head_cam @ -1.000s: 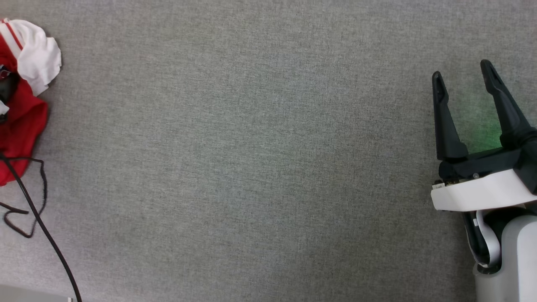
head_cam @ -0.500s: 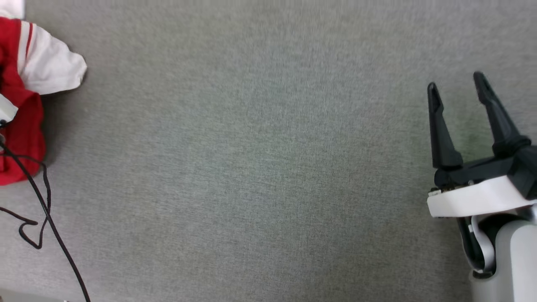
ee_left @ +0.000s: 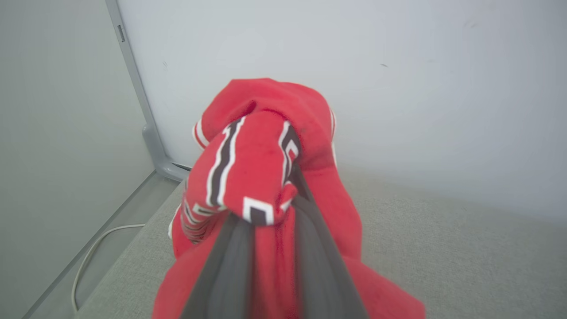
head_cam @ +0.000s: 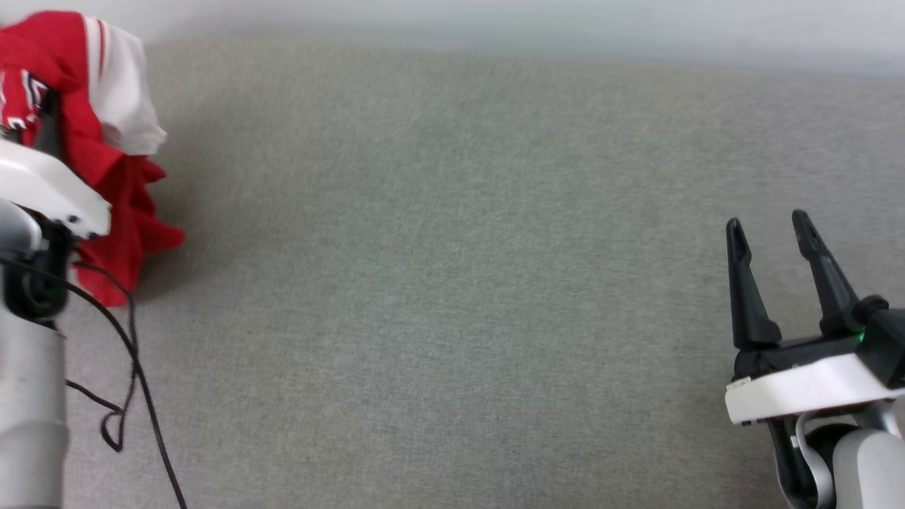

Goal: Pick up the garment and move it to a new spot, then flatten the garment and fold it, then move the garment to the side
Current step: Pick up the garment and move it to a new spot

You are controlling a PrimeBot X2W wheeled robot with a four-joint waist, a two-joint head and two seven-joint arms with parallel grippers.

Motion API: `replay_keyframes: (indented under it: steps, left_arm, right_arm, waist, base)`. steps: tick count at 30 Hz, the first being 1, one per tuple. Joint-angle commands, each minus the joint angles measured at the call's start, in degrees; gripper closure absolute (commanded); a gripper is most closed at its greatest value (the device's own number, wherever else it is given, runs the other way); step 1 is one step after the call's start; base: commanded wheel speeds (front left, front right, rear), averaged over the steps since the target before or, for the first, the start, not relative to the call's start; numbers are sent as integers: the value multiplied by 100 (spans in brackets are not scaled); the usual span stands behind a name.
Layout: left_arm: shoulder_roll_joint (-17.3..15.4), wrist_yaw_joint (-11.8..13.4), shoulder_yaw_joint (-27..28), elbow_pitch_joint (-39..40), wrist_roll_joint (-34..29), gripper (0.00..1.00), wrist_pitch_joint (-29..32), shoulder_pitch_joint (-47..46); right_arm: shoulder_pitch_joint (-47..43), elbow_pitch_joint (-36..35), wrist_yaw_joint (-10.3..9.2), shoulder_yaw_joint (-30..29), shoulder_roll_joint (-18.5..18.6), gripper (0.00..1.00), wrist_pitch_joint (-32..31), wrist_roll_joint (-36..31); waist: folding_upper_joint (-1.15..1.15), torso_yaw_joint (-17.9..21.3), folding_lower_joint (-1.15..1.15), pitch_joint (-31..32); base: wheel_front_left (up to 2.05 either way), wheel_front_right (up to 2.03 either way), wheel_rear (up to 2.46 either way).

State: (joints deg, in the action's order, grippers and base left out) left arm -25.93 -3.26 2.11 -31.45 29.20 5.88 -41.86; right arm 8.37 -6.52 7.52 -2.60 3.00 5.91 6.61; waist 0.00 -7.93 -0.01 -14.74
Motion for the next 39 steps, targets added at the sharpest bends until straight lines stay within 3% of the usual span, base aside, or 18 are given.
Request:
replay_keyframes:
  steps: [1,11,23,30,34,39]
  left_arm:
    - [76,21,-54,143,-56,100,-87,170]
    - [636,-88,-632,1078,-62,100,45,790]
    - [1548,-331,-2087,1934,-30,100,593,1292]
    - [2032,-397,-3079,2040,170,100,745,1820]
    - [2134,-415,-3666,1902,184,100,817,2194]
    - [2199,-404,-3940,1711,325,100,695,2521]
  right_arm:
    - [-117,31,-6,-25,-19,0,18,50]
    - [-417,75,-6,-56,-19,0,-27,196]
    - [-461,110,-6,-2,-19,0,60,350]
    - [-361,166,-6,6,-20,0,170,442]
    - [-310,238,-6,-4,-19,0,229,460]
    - [-233,348,-6,74,-18,0,270,472]
  waist:
    - [0,236,1,313]
    - [0,919,1,691]
    - [0,1747,1,591]
    - [0,1918,1,336]
    - [0,1900,1,229]
    - [0,1917,1,213]
  base:
    - [0,0,0]
    - [0,0,0]
    - [0,0,0]
    - [0,0,0]
    - [0,0,0]
    - [0,0,0]
